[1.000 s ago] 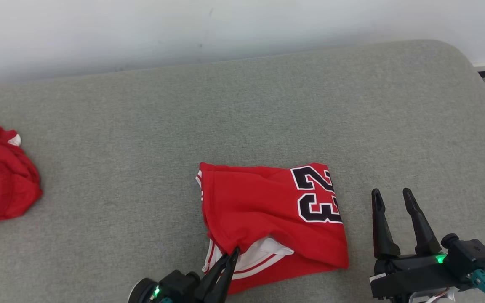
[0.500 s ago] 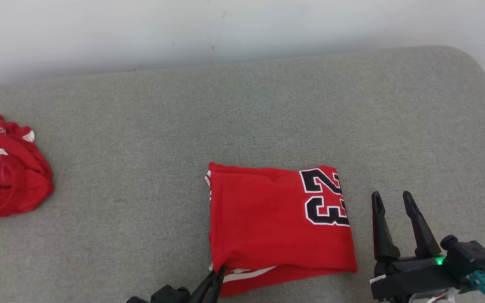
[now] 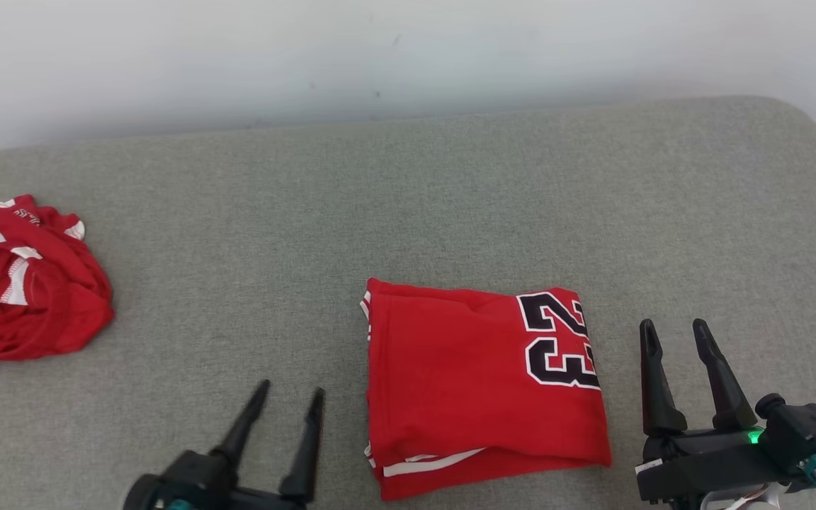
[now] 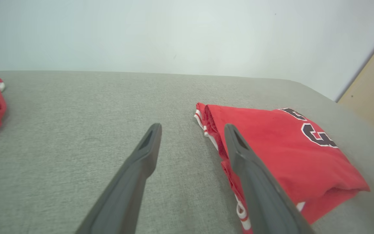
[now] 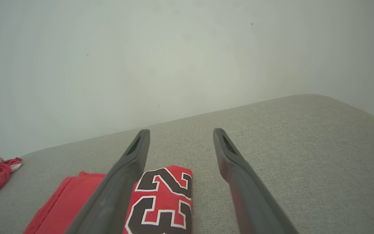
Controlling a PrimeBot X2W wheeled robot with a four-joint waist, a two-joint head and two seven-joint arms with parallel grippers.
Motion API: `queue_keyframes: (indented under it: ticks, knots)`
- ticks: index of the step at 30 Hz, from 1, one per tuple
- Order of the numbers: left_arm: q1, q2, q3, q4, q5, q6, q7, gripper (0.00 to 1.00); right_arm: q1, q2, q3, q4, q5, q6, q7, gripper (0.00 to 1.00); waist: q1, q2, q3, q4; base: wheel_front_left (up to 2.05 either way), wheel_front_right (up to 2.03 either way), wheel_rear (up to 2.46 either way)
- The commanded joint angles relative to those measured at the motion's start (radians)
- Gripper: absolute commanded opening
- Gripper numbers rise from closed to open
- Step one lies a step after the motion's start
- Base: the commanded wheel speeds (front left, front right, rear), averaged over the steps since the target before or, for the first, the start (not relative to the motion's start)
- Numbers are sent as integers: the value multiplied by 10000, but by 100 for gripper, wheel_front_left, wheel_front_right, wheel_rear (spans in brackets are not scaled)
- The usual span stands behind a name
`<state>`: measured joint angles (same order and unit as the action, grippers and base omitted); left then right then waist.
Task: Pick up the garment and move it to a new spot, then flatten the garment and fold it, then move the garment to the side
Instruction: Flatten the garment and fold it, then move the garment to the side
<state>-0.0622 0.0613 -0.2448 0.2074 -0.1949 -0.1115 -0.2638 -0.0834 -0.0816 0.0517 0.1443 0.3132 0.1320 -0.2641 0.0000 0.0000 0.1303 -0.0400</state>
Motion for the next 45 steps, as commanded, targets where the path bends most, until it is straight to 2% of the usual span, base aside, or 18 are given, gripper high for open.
queue_keyframes:
  ticks: [1,9,15,22,25,35,45]
  knots:
    - [46,-21,363,-230,61,103,-5,100,36,-71,-51,-44,-56,-29,-1,100,0,0,-146,141,0,0,0]
    - [205,-44,2260,-920,444,524,-5,100,336,-192,50,-72,-342,-29,-1,100,0,0,-541,301,0,0,0]
    - [408,-54,2955,-869,563,466,-5,100,686,-251,-82,-126,-527,-29,1,100,0,0,-780,414,0,0,0]
    - [805,-23,3279,-658,821,233,-5,100,1326,-319,-238,-278,-666,-29,1,100,0,0,-1047,531,0,0,0]
    - [996,-52,3318,-739,836,268,-6,100,1492,-348,-223,-302,-709,-29,-1,100,0,0,-1121,565,0,0,0]
    - [986,-53,3240,-1001,805,-14,-5,100,1503,-369,-174,-81,-830,-29,-1,100,0,0,-1048,717,0,0,0]
    - [886,-55,3426,-1063,988,-58,-5,100,1419,-293,-194,50,-921,-29,1,100,0,0,-988,694,0,0,0]
